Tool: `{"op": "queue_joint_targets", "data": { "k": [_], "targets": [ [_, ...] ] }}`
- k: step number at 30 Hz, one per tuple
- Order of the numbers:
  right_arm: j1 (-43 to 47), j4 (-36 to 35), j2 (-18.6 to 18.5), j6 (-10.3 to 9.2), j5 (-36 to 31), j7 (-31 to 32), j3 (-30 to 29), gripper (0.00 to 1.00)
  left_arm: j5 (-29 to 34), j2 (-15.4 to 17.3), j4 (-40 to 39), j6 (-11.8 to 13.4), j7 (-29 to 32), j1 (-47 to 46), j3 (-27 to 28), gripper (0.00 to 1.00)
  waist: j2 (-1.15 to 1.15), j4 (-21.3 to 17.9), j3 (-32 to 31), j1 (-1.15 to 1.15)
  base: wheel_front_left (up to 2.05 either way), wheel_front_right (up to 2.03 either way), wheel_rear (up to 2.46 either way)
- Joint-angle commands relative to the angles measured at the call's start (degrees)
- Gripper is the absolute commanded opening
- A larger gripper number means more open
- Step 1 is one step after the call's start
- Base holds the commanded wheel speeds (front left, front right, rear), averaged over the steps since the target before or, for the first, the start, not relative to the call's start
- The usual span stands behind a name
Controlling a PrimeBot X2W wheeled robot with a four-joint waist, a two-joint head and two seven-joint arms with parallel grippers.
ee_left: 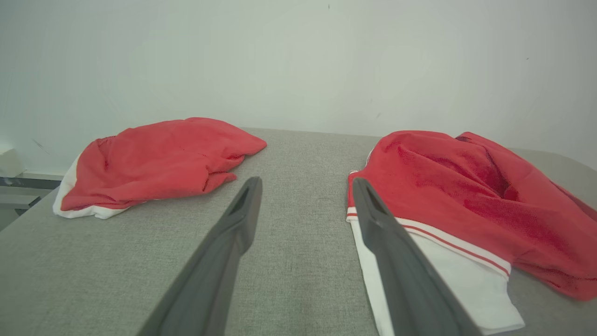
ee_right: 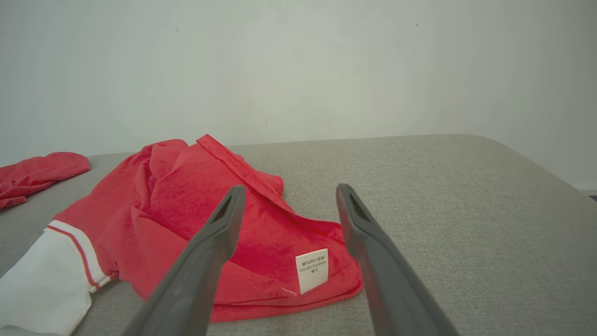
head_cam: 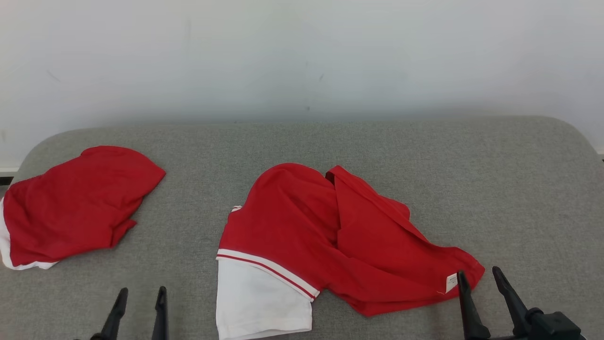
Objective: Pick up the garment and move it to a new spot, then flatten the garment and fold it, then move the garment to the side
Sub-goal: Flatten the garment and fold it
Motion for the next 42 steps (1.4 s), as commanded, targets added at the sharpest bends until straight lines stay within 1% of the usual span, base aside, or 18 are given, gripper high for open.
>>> {"op": "queue_joint_targets", "data": {
  "k": [1,4,7,11,12,17,21,27,33,34,35,36,37,38,39,42],
  "targets": [
    [-0.5,0.4,-0.4,-0.13,-0.2,0.0,0.0,1.0,-0.3,-0.3,0.5,-0.3,0.0,-0.2,-0.1,1.0,0.0,-0.1,0.1,0.0,0.0,0.0,0.0],
    [-1.3,2.1,-1.5,-0.13,-0.1,0.0,-0.5,1.0,-1.3,-0.5,2.5,-1.0,-0.1,-0.8,-1.4,1.0,0.0,-0.2,0.3,0.0,0.0,0.0,0.0],
    [-2.8,4.4,-3.0,-0.13,0.0,0.2,-1.0,1.0,-1.8,-0.4,5.1,-1.4,0.0,-1.2,-3.9,1.0,0.0,-0.2,1.0,0.0,0.0,0.0,0.0],
    [-5.5,7.8,-5.0,-0.13,-0.2,0.7,-0.9,1.0,-2.5,0.2,9.1,-1.8,0.3,-2.9,-8.2,1.0,0.0,-0.1,2.6,0.0,0.0,0.0,0.0],
    [-6.9,10.1,-6.3,-0.13,0.1,0.8,-0.7,1.0,-3.1,0.6,11.4,-1.8,0.6,-3.9,-10.4,1.0,0.0,-0.1,3.5,0.0,0.0,0.0,0.0],
    [-11.9,16.3,-8.5,-0.13,0.9,1.3,0.7,1.0,-6.0,2.1,17.0,-1.8,1.2,-6.9,-16.2,1.0,0.0,-0.4,5.6,0.0,0.0,0.0,0.0],
    [-16.0,21.6,-10.3,-0.13,1.8,1.3,3.5,1.0,-8.6,2.9,20.4,-1.8,0.9,-9.3,-19.4,1.0,0.0,-0.5,7.2,0.0,0.0,0.0,0.0],
    [-21.2,29.0,-11.8,-0.14,3.6,1.3,8.0,1.0,-11.1,3.6,24.9,-1.8,0.5,-12.4,-21.9,1.0,0.0,-0.1,8.9,0.0,0.0,0.0,0.0],
    [-24.6,33.5,-12.7,-0.14,5.5,0.9,13.0,1.0,-12.4,3.5,27.8,-1.8,0.5,-14.6,-23.7,1.0,0.0,0.3,9.9,0.0,0.0,0.0,0.0],
    [-24.6,33.5,-12.7,-0.14,5.5,0.9,13.0,1.0,-12.4,3.5,27.8,-1.8,0.5,-14.6,-23.7,1.0,0.0,0.3,9.9,0.0,0.0,0.0,0.0],
    [-25.0,34.2,-12.6,-0.14,5.9,0.8,13.9,0.75,-12.8,3.1,28.3,-1.8,0.4,-14.8,-24.1,1.0,0.0,0.4,10.0,0.0,0.0,0.0,0.0],
    [-25.4,35.0,-12.7,-0.14,6.4,0.8,14.5,0.36,-13.4,2.8,28.7,-1.8,0.4,-15.1,-24.7,1.0,0.0,0.5,10.0,0.0,0.0,0.0,0.0],
    [-25.8,35.7,-12.8,-0.14,7.0,0.8,15.1,0.0,-14.0,2.6,29.4,-1.8,0.5,-15.4,-25.4,0.86,0.0,0.6,10.0,0.0,0.0,0.0,0.0],
    [-26.0,36.2,-12.9,-0.14,7.5,0.7,15.6,0.0,-14.7,2.3,30.0,-1.8,0.5,-15.6,-26.1,0.39,0.0,0.7,10.0,0.0,0.0,0.0,0.0],
    [-26.2,36.4,-13.1,-0.14,7.9,0.5,16.1,0.0,-15.6,1.8,30.3,-1.8,0.6,-15.8,-26.7,0.0,0.0,0.7,9.9,0.0,0.0,0.0,0.0],
    [-26.1,36.3,-13.6,-0.14,8.7,0.1,17.0,0.0,-17.2,0.9,30.3,-1.9,0.5,-16.1,-28.1,0.0,0.0,0.8,9.2,0.0,0.0,0.0,0.0]
  ]
}}
